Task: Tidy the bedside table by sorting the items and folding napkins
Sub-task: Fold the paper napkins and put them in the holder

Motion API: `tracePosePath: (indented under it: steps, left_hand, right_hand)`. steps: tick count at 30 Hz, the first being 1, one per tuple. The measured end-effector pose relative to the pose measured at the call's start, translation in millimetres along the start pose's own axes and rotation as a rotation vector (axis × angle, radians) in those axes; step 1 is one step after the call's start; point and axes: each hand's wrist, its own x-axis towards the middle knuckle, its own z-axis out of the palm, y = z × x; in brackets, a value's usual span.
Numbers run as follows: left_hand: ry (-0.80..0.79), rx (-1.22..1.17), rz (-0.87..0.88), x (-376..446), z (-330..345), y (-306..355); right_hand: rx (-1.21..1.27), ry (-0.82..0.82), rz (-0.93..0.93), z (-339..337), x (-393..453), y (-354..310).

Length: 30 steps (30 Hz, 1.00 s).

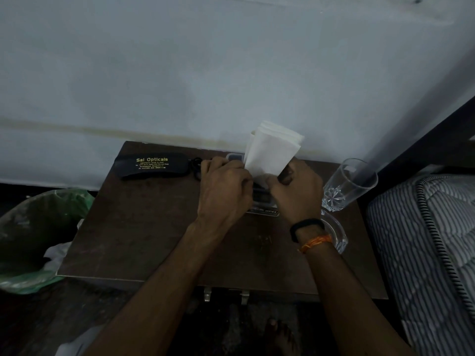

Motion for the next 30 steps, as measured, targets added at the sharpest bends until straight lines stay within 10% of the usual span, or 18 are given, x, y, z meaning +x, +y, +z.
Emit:
tracePosePath:
  steps: [21, 30]
  left_hand:
    - [-0.057, 0.037, 0.04, -1, 8, -6]
    - [0.141, -0.56, -0.134, 8, -7, -16]
  right_hand:
    - [-0.16, 0.044, -0.208, -1, -3, -3]
    - [-0.03, 0.014, -0.135, -4, 2, -3]
